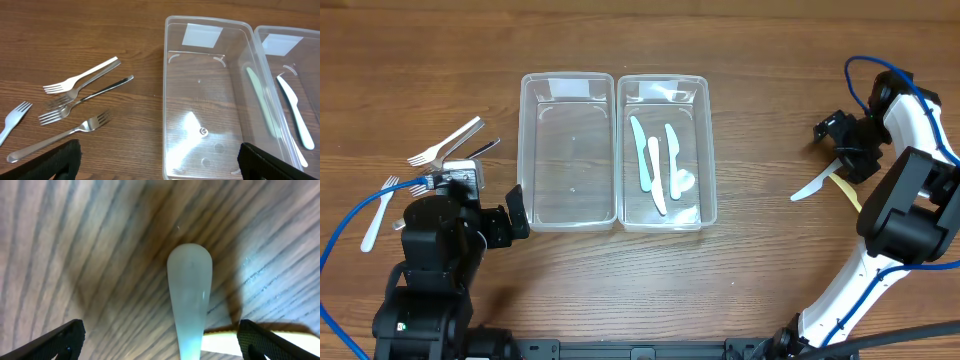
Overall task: Pack container
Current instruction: 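Move the right gripper to the light-blue knife and grasp it, then carry the light-blue knife into the right container and release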
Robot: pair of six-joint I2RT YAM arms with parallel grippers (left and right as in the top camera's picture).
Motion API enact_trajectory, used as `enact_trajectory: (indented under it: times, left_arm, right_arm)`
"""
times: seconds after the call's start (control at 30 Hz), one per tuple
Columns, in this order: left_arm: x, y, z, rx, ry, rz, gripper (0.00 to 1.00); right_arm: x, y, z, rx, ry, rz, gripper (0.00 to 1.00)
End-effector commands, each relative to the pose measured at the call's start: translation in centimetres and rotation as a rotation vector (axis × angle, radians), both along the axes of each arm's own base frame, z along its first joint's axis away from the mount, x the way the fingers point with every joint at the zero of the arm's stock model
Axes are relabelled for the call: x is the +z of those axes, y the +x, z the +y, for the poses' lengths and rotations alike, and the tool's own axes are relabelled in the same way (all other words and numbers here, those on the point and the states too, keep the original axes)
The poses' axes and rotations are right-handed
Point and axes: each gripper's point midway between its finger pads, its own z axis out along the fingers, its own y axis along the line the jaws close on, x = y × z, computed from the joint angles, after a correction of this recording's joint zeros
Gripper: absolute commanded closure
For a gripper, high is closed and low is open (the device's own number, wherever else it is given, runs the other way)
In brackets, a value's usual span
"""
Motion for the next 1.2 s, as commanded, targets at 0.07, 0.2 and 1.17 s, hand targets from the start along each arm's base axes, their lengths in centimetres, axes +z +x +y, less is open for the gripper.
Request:
enact_trajectory:
  times: [0.07,0.2,1.17]
  left_arm:
    - [1.1,0.1,-0.3,-0.006,-0.014,-0.027,0.00]
    - [1.1,0.1,-0.3,-0.006,-0.014,-0.027,0.00]
    - [1.1,0.1,-0.3,-0.006,-0.014,-0.025,0.00]
  right_arm:
    - [-1.1,-0.4,0.1,-0.001,-0.003,0.014,0.00]
    - [-1.8,-0.5,0.1,0.032,-0.007,0.009,0.00]
    - [-2.0,-1.0,0.2,0.052,-0.010,0.026,0.67]
